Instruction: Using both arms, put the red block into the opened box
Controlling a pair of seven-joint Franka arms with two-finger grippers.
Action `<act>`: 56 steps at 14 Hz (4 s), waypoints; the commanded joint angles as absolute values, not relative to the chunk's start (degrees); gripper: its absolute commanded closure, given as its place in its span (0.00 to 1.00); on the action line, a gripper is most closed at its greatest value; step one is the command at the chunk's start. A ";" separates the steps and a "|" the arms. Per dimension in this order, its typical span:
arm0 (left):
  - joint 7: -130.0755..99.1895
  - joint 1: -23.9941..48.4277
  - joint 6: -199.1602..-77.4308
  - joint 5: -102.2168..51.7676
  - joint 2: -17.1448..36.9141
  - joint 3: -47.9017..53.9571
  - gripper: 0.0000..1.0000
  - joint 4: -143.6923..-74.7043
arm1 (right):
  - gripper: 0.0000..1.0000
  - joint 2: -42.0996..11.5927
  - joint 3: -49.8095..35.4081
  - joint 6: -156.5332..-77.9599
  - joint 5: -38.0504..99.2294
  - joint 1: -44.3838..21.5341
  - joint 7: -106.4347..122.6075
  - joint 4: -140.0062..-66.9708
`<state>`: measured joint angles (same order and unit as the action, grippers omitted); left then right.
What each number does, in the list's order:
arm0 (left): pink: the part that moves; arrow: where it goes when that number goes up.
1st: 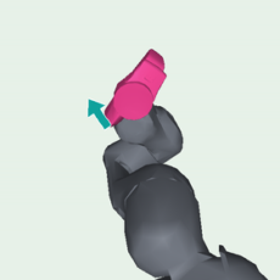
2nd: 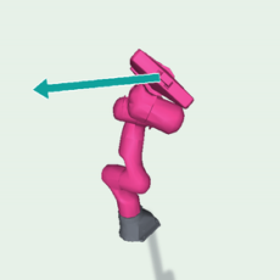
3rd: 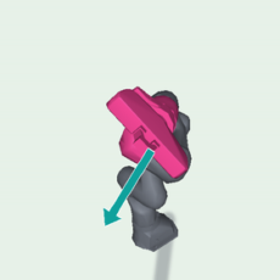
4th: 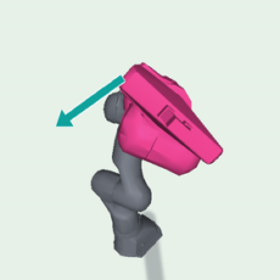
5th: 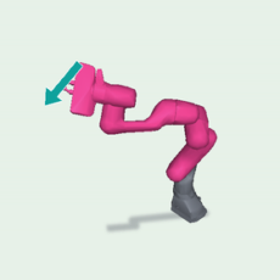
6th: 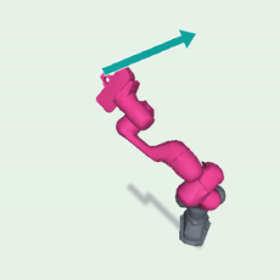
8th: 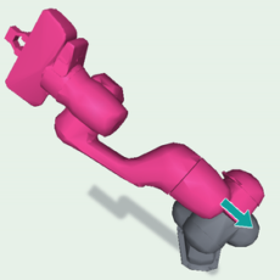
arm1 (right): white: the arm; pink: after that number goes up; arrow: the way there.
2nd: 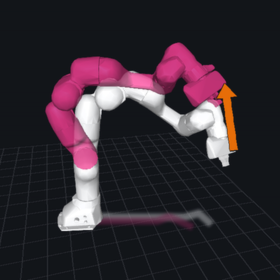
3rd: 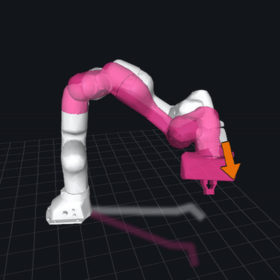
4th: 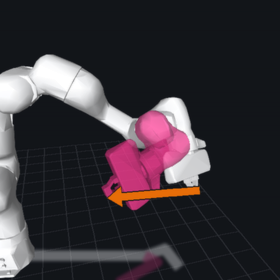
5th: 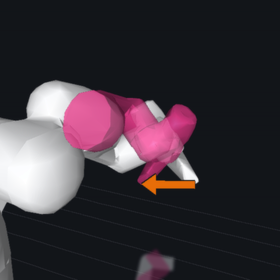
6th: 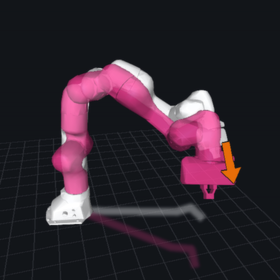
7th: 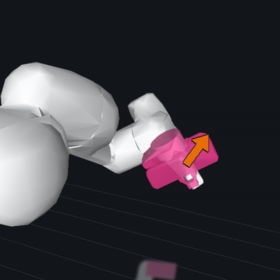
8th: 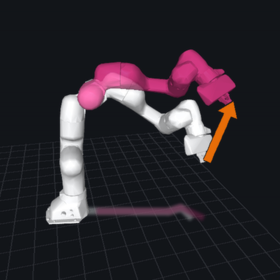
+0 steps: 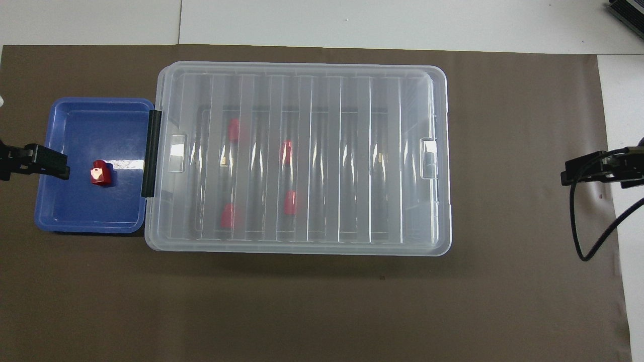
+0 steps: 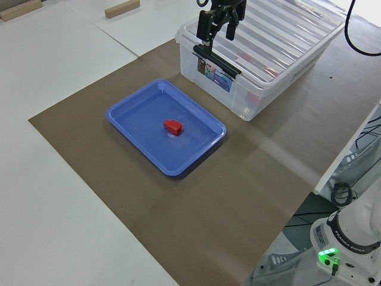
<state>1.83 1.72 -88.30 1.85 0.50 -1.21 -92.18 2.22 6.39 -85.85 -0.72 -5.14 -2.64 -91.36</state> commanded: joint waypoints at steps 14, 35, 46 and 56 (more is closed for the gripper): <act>1.41 1.14 -88.59 1.32 -0.70 -0.97 0.00 -93.16 | 0.00 -1.75 5.80 -111.35 3.85 -14.06 -7.56 -101.77; 1.41 1.14 -88.59 1.32 -0.70 -0.97 0.00 -93.16 | 0.00 -5.10 5.98 -117.86 3.17 -14.50 -2.20 -109.07; 1.41 1.14 -88.59 1.32 -0.70 -0.97 0.00 -93.16 | 0.00 -5.27 6.06 -117.69 -8.87 -12.04 -4.39 -108.28; 1.32 1.76 -87.37 1.32 -0.88 -0.88 0.00 -93.34 | 0.00 -5.01 6.06 -117.07 -9.23 -7.48 -3.69 -108.19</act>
<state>1.83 1.77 -88.17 1.85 0.50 -0.96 -92.19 -5.31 6.36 -116.83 -7.84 -9.12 -3.58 -108.02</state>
